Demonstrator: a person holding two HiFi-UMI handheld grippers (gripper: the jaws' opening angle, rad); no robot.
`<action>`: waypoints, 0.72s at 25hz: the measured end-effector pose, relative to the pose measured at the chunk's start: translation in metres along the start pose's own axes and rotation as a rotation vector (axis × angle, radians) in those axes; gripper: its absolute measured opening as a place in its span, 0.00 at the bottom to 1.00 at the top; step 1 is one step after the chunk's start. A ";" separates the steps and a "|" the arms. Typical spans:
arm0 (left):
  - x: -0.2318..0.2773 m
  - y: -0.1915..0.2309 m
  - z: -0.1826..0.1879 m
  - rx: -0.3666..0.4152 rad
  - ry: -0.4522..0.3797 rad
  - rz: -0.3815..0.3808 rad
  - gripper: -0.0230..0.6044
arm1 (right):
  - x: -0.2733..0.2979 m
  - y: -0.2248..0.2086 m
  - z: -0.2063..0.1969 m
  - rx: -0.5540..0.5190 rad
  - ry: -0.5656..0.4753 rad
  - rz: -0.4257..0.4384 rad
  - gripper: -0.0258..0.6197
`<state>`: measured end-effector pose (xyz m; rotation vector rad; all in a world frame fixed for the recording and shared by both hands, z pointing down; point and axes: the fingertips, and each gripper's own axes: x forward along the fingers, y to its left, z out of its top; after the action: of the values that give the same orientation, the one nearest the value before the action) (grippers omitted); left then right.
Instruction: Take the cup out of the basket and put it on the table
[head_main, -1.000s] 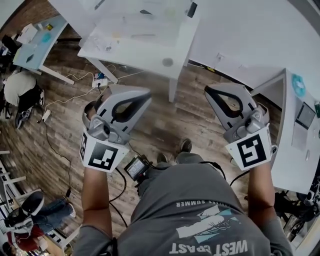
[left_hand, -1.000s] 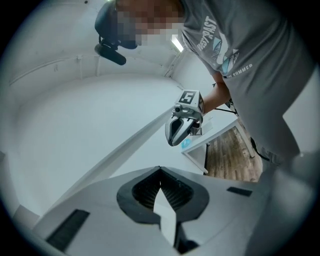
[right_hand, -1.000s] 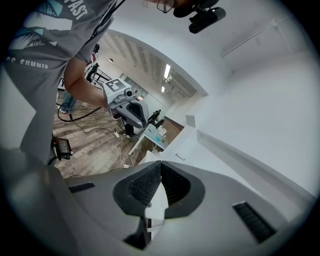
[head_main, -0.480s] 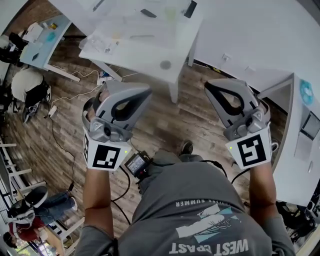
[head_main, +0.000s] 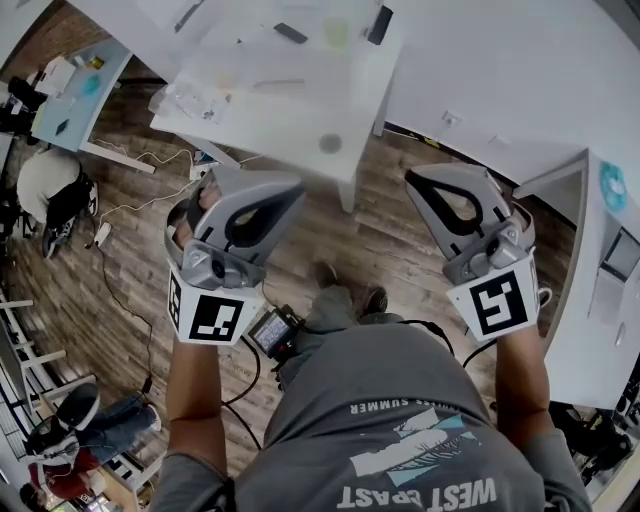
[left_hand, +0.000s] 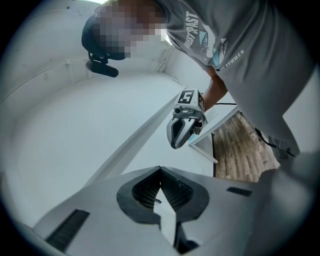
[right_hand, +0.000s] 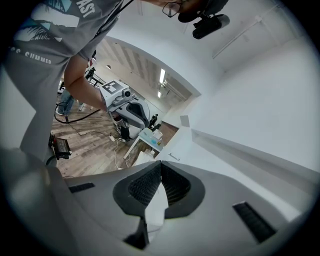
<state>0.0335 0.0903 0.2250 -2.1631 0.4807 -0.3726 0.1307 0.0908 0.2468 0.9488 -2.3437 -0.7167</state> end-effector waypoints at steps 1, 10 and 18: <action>0.001 0.005 -0.004 -0.003 -0.010 -0.001 0.05 | 0.005 -0.003 0.000 0.005 0.005 -0.004 0.06; 0.006 0.048 -0.060 -0.004 -0.050 -0.009 0.05 | 0.065 -0.035 0.004 -0.007 0.038 -0.045 0.06; -0.001 0.081 -0.105 -0.018 -0.093 0.012 0.05 | 0.114 -0.053 0.013 -0.032 0.070 -0.064 0.06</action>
<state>-0.0281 -0.0263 0.2205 -2.1834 0.4460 -0.2606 0.0764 -0.0223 0.2330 1.0220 -2.2437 -0.7320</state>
